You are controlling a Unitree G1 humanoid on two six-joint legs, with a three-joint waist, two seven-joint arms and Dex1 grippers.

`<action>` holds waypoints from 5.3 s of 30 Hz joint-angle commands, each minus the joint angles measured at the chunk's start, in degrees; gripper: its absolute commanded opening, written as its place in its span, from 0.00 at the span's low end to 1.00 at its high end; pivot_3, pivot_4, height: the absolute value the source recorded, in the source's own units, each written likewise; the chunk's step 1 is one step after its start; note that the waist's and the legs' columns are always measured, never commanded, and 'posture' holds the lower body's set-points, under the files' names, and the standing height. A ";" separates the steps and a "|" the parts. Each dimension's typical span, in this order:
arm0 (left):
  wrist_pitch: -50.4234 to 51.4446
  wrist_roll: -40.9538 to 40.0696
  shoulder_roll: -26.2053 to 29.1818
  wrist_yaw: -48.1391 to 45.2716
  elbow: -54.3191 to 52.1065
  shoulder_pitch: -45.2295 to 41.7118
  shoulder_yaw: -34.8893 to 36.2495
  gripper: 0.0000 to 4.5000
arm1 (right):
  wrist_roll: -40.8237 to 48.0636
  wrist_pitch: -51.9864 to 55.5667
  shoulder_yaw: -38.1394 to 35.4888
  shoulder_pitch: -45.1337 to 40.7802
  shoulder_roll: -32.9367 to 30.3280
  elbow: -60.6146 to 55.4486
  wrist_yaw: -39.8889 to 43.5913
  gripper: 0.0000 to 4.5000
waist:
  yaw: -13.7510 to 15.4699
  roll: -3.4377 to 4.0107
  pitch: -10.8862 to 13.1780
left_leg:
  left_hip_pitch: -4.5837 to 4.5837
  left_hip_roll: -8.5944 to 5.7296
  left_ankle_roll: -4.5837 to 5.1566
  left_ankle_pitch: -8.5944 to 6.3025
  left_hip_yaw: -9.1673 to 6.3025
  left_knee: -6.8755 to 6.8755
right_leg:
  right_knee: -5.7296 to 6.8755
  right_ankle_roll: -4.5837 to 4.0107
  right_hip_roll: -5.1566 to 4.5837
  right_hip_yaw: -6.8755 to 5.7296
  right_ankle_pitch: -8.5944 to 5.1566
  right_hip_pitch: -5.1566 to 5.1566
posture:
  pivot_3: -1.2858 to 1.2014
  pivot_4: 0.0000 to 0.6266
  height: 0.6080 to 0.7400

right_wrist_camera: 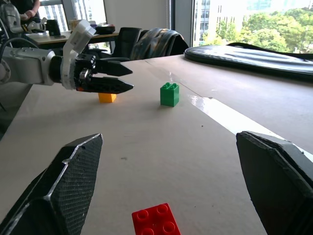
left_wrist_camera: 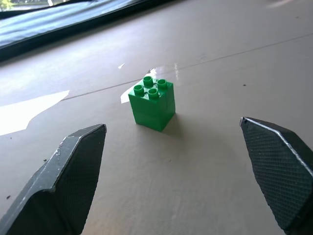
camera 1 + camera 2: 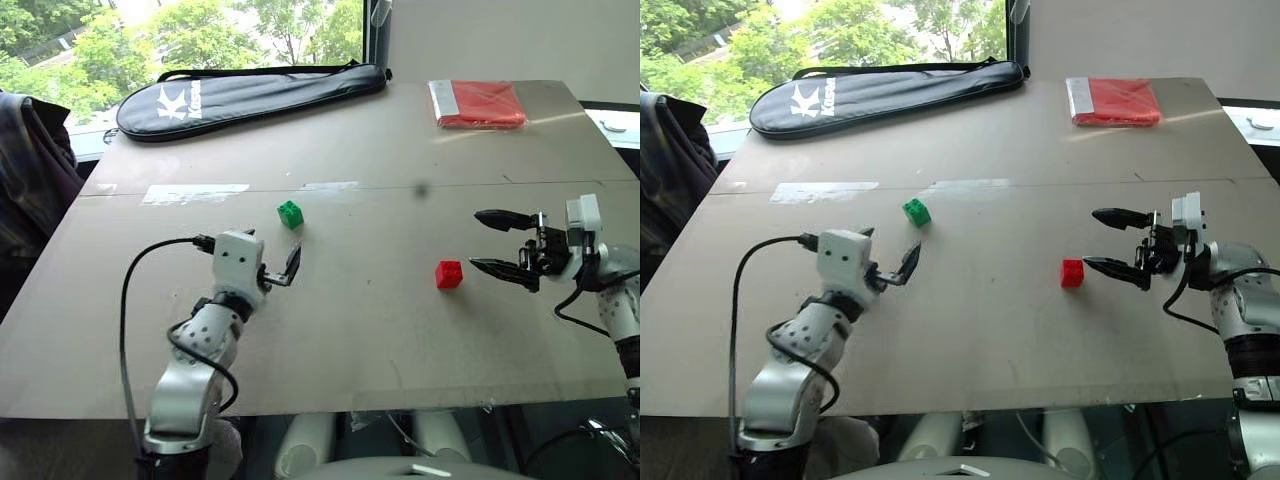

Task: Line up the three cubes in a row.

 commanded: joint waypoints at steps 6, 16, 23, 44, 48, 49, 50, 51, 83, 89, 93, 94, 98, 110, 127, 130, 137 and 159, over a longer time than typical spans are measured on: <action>2.88 9.73 -7.36 13.08 14.84 -13.94 -1.76 1.00 | 1.94 5.26 -7.39 6.24 1.70 -14.70 -9.63 1.00 | -0.27 0.00 0.00 | -0.05 0.00 -0.07 0.03 0.02 -0.02 | -0.01 0.01 0.02 0.01 -0.01 -0.07 | 0.52 0.24 0.79; 2.94 11.11 -13.26 19.45 24.83 -20.56 0.28 1.00 | 2.82 8.94 -10.12 8.15 2.50 -18.96 -13.13 1.00 | -0.02 -0.04 0.00 | -0.20 -0.04 -0.25 0.14 -0.05 0.01 | -0.02 0.02 -0.01 -0.09 -0.01 -0.14 | 0.52 0.24 0.79; 1.06 10.09 -16.34 22.06 30.86 -24.41 2.15 1.00 | 0.25 8.18 -10.07 10.05 2.23 -19.14 -12.73 1.00 | -0.03 -0.04 -0.01 | -0.48 -0.05 -0.28 0.16 -0.10 0.11 | 0.01 0.03 -0.01 -0.16 0.00 -0.38 | 0.52 0.24 0.79; 4.43 12.29 -19.05 29.23 30.62 -25.37 3.96 0.27 | -2.88 5.94 -9.31 9.28 3.61 -15.79 -9.72 1.00 | -0.11 -0.04 -0.01 | -0.55 -0.07 -0.28 0.16 -0.07 0.31 | 0.06 0.11 0.02 -0.12 0.05 -0.40 | 0.52 0.24 0.79; 1.78 11.00 -16.88 23.39 30.18 -24.67 1.62 0.27 | -3.10 5.32 -9.55 9.58 3.78 -15.16 -9.30 1.00 | -0.13 -0.04 -0.01 | -0.55 -0.07 -0.28 0.16 -0.06 0.33 | 0.07 0.11 0.02 -0.12 0.05 -0.40 | 0.52 0.24 0.79; -0.01 10.43 -15.58 19.41 29.70 -24.21 -0.37 0.27 | -3.16 5.14 -9.67 9.72 3.81 -15.00 -9.14 1.00 | -0.12 -0.04 -0.01 | -0.55 -0.07 -0.28 0.16 -0.07 0.33 | 0.07 0.11 0.03 -0.12 0.05 -0.40 | 0.52 0.24 0.79; -1.73 9.72 -14.37 15.60 29.22 -23.73 -2.07 0.27 | -3.22 4.98 -9.78 9.87 3.84 -14.88 -8.99 1.00 | -0.11 -0.04 -0.01 | -0.56 -0.07 -0.28 0.16 -0.07 0.33 | 0.07 0.10 0.03 -0.13 0.05 -0.40 | 0.52 0.24 0.79; -3.02 8.50 -13.06 11.37 28.41 -23.10 -3.41 0.27 | -3.28 4.83 -9.92 10.06 3.85 -14.77 -8.92 1.00 | -0.11 -0.04 -0.01 | -0.56 -0.07 -0.28 0.16 -0.07 0.33 | 0.08 0.10 0.03 -0.13 0.05 -0.40 | 0.52 0.24 0.79; -23.03 -3.56 11.06 -59.25 35.91 -28.82 -21.69 0.27 | -4.70 0.37 -14.85 22.55 2.02 -14.46 -6.62 1.00 | -0.26 0.04 -0.04 | -0.59 -0.03 0.02 0.01 -0.02 0.60 | 0.19 0.07 0.09 -0.03 0.09 -0.42 | 0.52 0.24 0.79; -24.26 -2.83 10.66 -60.53 38.06 -29.75 -22.04 0.27 | -4.40 0.29 -15.15 23.16 2.10 -14.93 -6.85 1.00 | -0.31 0.04 -0.04 | -0.59 -0.02 0.02 0.01 -0.02 0.60 | 0.19 0.07 0.09 -0.02 0.09 -0.42 | 0.52 0.24 0.79; -25.35 -2.43 10.22 -61.20 40.41 -31.03 -21.82 0.27 | -4.42 0.20 -15.32 23.48 2.06 -14.85 -6.78 1.00 | -0.27 0.04 -0.04 | -0.58 -0.02 0.03 0.01 -0.01 0.62 | 0.21 0.08 0.09 -0.02 0.09 -0.42 | 0.52 0.24 0.79; -25.74 -2.30 10.15 -61.47 40.93 -31.31 -21.85 0.27 | -4.45 0.15 -15.34 23.53 2.07 -14.81 -6.73 1.00 | -0.28 0.04 -0.04 | -0.58 -0.03 0.03 0.01 -0.01 0.62 | 0.21 0.08 0.10 -0.02 0.09 -0.42 | 0.52 0.24 0.79; -27.36 -1.55 9.86 -62.24 42.65 -32.21 -22.13 0.27 | -4.63 -0.16 -15.43 23.64 2.13 -14.44 -6.59 1.00 | -0.30 0.04 -0.04 | -0.58 -0.03 0.03 0.00 -0.01 0.62 | 0.21 0.09 0.10 -0.02 0.10 -0.42 | 0.52 0.24 0.79; -30.59 0.34 8.41 -61.35 46.10 -33.37 -21.27 0.98 | -5.13 -1.32 -15.44 23.83 2.43 -13.77 -6.66 1.00 | -0.30 0.04 -0.04 | -0.58 -0.03 0.03 0.00 -0.01 0.63 | 0.22 0.09 0.11 -0.02 0.10 -0.42 | 0.52 0.24 0.79; -33.65 3.36 7.02 -54.10 49.91 -34.30 -20.09 0.99 | -5.46 -1.13 -14.66 22.73 2.28 -13.69 -7.18 1.00 | -0.27 0.03 -0.04 | -0.57 -0.03 0.04 0.01 -0.01 0.66 | 0.25 0.13 0.11 -0.02 0.12 -0.40 | 0.52 0.24 0.79; -33.83 3.37 7.10 -54.23 49.99 -34.28 -20.17 0.99 | -5.50 -1.03 -14.60 22.67 2.33 -13.83 -7.20 1.00 | -0.29 0.03 -0.04 | -0.56 -0.03 0.04 0.01 -0.01 0.67 | 0.26 0.13 0.11 -0.01 0.12 -0.40 | 0.52 0.24 0.79; -31.48 0.38 9.50 -59.01 44.50 -33.16 -19.49 0.99 | -5.61 -1.02 -14.49 22.48 2.36 -13.66 -7.01 1.00 | -0.52 0.04 -0.04 | -0.56 -0.02 0.04 0.01 -0.01 0.67 | 0.27 0.12 0.14 -0.01 0.12 -0.41 | 0.52 0.24 0.79; -0.56 -20.74 19.10 -39.05 -3.37 -0.63 20.09 0.99 | -0.97 3.50 -10.33 13.43 4.28 -14.01 -2.78 1.00 | -1.77 0.04 -0.03 | -0.53 0.08 0.02 0.00 0.01 0.65 | 0.27 0.10 -0.03 0.11 0.13 -0.43 | 0.52 0.24 0.79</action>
